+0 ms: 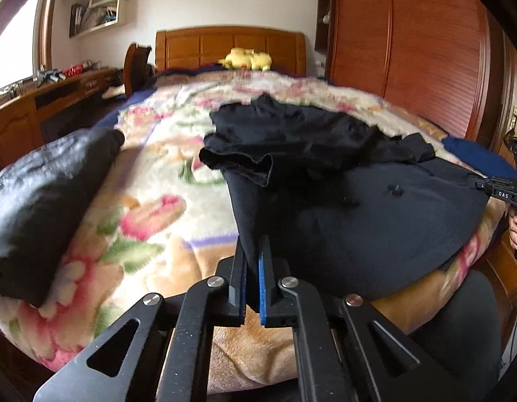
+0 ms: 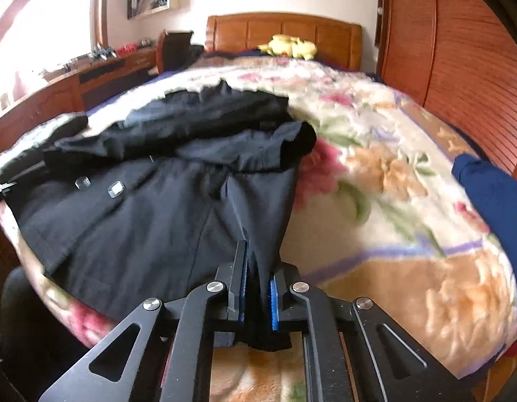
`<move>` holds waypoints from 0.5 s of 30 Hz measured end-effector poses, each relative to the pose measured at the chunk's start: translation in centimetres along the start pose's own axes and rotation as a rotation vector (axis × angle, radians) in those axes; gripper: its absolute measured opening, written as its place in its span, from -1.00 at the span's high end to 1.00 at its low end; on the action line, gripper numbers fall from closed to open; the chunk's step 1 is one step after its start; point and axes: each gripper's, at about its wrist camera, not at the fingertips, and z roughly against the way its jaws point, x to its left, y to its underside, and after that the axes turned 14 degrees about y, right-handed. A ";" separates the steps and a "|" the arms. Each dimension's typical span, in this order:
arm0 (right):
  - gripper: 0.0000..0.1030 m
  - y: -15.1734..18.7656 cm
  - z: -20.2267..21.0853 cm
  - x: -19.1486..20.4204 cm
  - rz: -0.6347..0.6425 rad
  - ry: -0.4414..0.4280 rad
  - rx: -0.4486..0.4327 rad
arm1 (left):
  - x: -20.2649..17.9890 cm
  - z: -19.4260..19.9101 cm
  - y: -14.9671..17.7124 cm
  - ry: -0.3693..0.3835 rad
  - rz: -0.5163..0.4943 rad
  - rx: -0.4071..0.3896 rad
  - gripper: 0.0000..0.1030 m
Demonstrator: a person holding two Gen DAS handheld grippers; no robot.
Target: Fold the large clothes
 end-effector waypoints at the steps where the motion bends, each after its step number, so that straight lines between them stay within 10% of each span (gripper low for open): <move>1: 0.83 -0.3 0.8 0.0 0.006 -0.006 -0.019 | -0.3 0.6 -0.4 0.001 -0.008 -0.019 0.90; 15: 0.84 -4.9 16.1 -2.2 0.062 -0.043 -0.261 | -6.0 12.4 -6.6 0.018 -0.161 -0.276 0.90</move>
